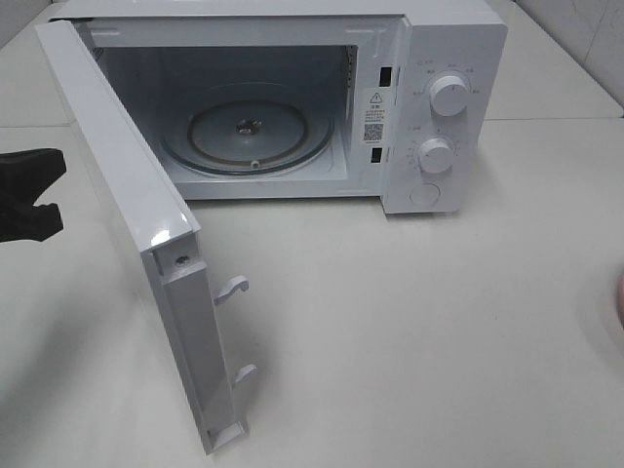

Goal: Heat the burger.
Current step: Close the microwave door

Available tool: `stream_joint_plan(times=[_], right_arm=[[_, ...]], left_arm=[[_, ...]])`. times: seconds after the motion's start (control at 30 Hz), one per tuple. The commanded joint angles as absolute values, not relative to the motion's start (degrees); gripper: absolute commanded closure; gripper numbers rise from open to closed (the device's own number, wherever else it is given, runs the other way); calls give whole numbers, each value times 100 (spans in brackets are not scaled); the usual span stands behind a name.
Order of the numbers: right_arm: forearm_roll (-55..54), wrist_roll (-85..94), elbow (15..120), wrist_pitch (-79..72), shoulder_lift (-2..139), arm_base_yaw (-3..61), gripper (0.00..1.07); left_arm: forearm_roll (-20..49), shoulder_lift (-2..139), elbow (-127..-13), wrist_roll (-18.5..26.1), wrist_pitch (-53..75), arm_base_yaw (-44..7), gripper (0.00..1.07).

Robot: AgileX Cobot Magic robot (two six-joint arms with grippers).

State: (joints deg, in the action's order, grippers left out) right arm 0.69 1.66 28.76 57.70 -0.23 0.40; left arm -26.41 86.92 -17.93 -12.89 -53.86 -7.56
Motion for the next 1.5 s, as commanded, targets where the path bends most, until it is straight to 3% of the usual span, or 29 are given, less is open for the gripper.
stream_joint_plan(times=[0.03,0.13,0.3,0.77,0.83,0.97,1.3,1.5], right_arm=[[86,138,2871,5718,-195,6,62],[86,138,2871,5718,-195,6,62],[86,138,2871,5718,-195,6,62],[86,138,2871,5718,-195,6,62],[86,138,2871,5718,-195,6,62],[86,138,2871,5718,-195,6,62],[86,138,2871,5718,-195,6,62],[86,138,2871,5718,-195,6,62]], left_arm=[[-2573,8950,-1908,-1266,-5477,-888,106],[-2573,9110,-1954,-1266,-5483,-968,106],[-2464,9362,-2028,-871,-5506,-1266,106],[-2108,9402,-2028,-710,-5506,-1495,106],[-1524,9402,-2028,-315,-5506,-1782,106],[-1129,9402,-2028,172,-5506,-2057,106],[-940,9717,-2395,160,-5506,-2338,106],[-441,9924,-2676,166,-5518,-2613,106]])
